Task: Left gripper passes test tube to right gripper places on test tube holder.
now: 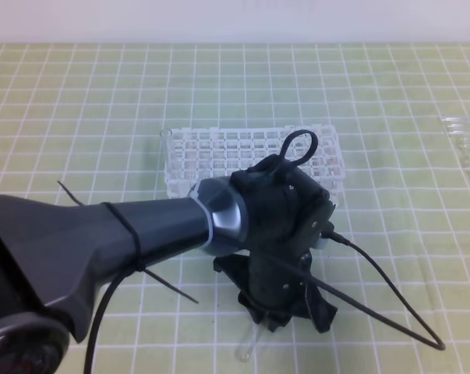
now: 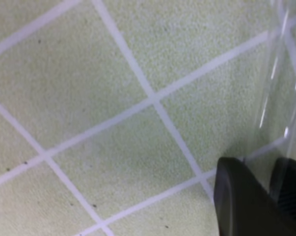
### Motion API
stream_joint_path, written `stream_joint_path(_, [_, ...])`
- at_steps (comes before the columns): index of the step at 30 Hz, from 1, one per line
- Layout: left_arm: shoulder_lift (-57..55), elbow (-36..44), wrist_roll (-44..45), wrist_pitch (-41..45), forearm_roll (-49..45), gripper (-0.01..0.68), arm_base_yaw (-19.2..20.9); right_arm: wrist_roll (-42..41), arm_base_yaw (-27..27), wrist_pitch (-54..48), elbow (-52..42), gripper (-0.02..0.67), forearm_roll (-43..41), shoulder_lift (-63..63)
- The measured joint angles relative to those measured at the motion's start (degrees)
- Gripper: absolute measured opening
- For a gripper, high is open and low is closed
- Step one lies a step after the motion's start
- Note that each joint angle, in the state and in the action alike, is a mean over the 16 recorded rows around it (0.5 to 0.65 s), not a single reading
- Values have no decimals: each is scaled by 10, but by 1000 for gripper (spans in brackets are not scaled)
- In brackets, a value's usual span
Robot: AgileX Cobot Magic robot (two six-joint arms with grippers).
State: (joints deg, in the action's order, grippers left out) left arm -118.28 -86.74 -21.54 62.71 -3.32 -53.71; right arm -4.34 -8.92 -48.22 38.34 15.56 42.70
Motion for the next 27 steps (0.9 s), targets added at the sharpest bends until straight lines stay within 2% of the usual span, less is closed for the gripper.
stream_joint_path(5, [5,1,18,6,-5,12,0,0,0,0,0,-16,0,0])
stream_joint_path(13, [34,1,27,14,-5,23,-1,0,0,0,0,-16,0,0])
stream_joint_path(20, [89,0,37,13,-11,36,-2,0,0,0,0,-16,0,0])
stream_joint_path(27, [165,1,44,-12,-60,36,0,-6,0,0,0,-16,11,0])
